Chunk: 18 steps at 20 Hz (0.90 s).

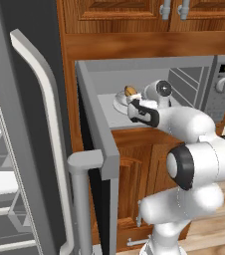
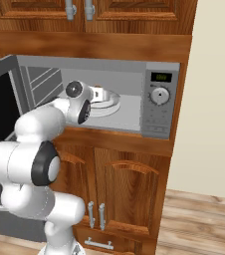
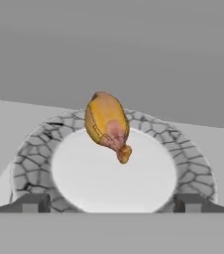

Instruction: Transport the chicken drumstick from the fridge to the microwave and turn on the microwave.

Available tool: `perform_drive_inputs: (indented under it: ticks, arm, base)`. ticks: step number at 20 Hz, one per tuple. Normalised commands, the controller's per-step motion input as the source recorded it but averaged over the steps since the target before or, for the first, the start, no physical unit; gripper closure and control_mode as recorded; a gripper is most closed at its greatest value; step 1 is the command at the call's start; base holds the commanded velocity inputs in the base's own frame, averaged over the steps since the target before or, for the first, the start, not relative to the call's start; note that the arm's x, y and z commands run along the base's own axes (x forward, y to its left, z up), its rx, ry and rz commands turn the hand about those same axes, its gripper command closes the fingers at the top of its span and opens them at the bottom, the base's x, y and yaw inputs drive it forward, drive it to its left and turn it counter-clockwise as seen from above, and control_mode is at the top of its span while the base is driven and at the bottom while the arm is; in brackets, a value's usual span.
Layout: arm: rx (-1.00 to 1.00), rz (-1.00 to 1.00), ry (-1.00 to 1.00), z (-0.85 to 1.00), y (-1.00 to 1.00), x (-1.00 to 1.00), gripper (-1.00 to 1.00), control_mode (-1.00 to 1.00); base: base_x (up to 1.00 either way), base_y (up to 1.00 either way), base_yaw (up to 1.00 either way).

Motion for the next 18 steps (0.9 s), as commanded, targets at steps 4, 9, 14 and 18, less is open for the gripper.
perform_drive_inputs:
  ticks: [4, 9, 14, 18]
  arm:
    - [0.03, 0.00, 0.00, 0.24, 0.00, -0.84, -1.00, -1.00]
    - [0.01, 0.00, 0.00, 0.07, 0.00, -0.98, -1.00, -1.00]
    - [0.00, 0.03, -0.01, 0.09, 0.00, -0.66, -1.00, -1.00]
    - [0.00, 0.03, 0.00, 0.01, 0.00, -0.54, -1.00, -1.00]
  base:
    - [0.00, 0.00, 0.00]
    - [0.00, 0.00, 0.00]
    - [0.00, 0.00, 0.00]
    - [0.00, 0.00, 0.00]
